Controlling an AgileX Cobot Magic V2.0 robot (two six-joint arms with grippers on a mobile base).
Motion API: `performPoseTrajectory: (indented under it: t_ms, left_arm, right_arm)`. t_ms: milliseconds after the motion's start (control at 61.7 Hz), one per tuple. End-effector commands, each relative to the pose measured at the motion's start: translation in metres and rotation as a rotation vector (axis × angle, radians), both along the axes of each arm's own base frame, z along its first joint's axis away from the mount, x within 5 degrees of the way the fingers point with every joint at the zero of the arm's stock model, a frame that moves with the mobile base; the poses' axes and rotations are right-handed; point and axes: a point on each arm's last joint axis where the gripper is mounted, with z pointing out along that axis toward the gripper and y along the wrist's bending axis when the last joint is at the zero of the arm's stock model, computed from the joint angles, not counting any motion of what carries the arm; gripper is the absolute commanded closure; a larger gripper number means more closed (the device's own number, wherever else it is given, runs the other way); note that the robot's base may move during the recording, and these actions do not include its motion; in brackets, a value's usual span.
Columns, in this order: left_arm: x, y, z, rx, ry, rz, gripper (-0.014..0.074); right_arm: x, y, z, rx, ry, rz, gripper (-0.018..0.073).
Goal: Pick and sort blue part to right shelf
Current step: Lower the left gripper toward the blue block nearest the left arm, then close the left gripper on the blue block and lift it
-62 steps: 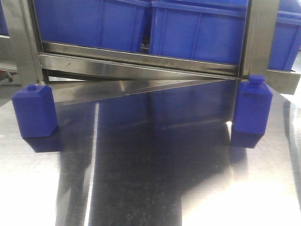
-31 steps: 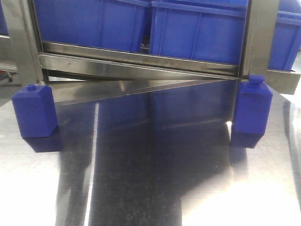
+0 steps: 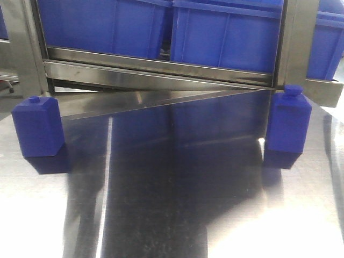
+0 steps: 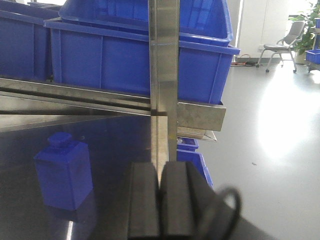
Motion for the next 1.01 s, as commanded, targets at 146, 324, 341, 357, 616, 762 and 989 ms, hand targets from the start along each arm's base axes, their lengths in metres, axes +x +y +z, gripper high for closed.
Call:
performPoseTrajectory:
  t_ms: [146, 324, 341, 357, 616, 762, 989]
  left_arm:
    - [0.010, -0.007, 0.077, 0.006, 0.229, -0.074, 0.0293]
    - [0.047, -0.014, 0.091, -0.051, 0.439, -0.133, 0.0060]
    - [0.050, -0.015, 0.091, -0.059, 0.457, -0.140, 0.0048]
    - [0.053, -0.016, 0.091, -0.068, 0.475, -0.147, 0.0035]
    - [0.109, -0.029, 0.093, -0.167, 0.711, -0.247, -0.0072]
    - [0.146, -0.033, 0.099, -0.147, 0.817, -0.271, -0.0072]
    - [0.201, -0.055, 0.109, -0.132, 0.990, -0.368, -0.0071]
  right_arm:
    - [-0.004, 0.000, 0.017, -0.006, -0.132, -0.008, 0.0523]
    - [-0.004, 0.000, 0.017, -0.006, -0.132, -0.008, 0.0523]
    - [-0.004, 0.000, 0.017, -0.006, -0.132, -0.008, 0.0523]
    - [-0.004, 0.000, 0.017, -0.006, -0.132, -0.008, 0.0523]
    - [-0.004, 0.000, 0.017, -0.006, -0.132, -0.008, 0.0523]
    - [-0.004, 0.000, 0.017, -0.006, -0.132, -0.008, 0.0523]
    - [-0.004, 0.000, 0.017, -0.006, -0.132, -0.008, 0.0523]
